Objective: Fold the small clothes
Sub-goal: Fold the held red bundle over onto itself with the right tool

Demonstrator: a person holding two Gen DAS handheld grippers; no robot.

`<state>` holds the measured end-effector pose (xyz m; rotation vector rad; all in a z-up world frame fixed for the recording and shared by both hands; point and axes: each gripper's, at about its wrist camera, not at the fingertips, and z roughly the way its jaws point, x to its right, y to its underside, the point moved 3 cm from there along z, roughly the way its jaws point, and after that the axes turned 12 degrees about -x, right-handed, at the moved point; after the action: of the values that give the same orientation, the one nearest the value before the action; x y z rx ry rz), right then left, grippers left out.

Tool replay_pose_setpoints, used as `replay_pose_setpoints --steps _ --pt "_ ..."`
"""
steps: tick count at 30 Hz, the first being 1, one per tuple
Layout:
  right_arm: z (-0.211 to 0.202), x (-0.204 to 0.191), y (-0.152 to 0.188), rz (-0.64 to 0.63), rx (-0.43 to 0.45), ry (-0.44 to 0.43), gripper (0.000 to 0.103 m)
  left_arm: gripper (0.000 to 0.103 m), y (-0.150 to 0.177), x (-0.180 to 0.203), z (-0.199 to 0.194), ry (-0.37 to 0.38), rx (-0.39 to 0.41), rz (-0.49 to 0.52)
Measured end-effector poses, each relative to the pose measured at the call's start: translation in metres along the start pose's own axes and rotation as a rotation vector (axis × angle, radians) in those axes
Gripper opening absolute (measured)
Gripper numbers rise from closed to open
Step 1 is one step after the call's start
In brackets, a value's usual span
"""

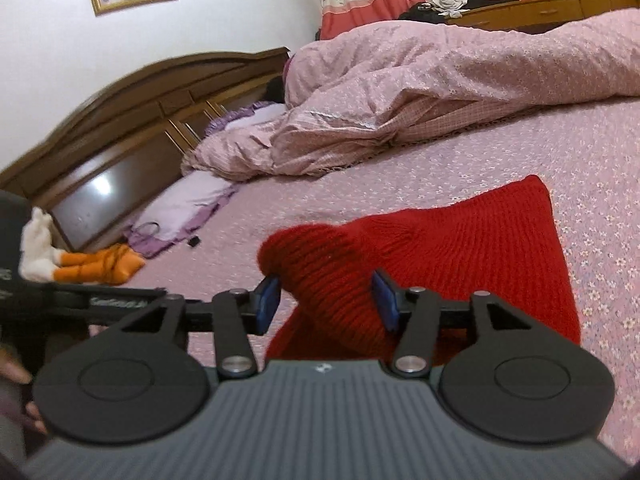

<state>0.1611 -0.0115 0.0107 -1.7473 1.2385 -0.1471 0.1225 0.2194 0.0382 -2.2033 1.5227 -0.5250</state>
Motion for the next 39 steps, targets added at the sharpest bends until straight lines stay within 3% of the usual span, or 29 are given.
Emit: replay_pose_setpoints --steps 6,10,17,25,31,39 --pt "-0.036 0.014 -0.004 0.071 0.059 -0.026 0.058 0.094 -0.008 0.021 -0.018 0.053 0.032 0.031" --pt "-0.056 0.034 -0.005 0.122 0.109 0.020 0.060 0.094 -0.015 0.044 -0.030 0.081 0.059 0.075" --pt "-0.060 0.079 0.004 0.277 0.123 0.097 0.061 0.094 -0.026 0.091 -0.027 0.129 0.054 0.145" --pt "-0.055 0.117 0.017 0.432 0.122 0.117 0.063 0.093 -0.035 0.131 0.001 0.108 0.036 0.213" --pt "-0.041 0.131 0.025 0.502 0.063 0.123 0.067 0.093 -0.029 0.145 0.025 0.083 0.022 0.270" --pt "-0.031 0.138 0.022 0.497 0.039 0.110 0.073 0.092 -0.024 0.144 0.042 0.078 0.017 0.288"
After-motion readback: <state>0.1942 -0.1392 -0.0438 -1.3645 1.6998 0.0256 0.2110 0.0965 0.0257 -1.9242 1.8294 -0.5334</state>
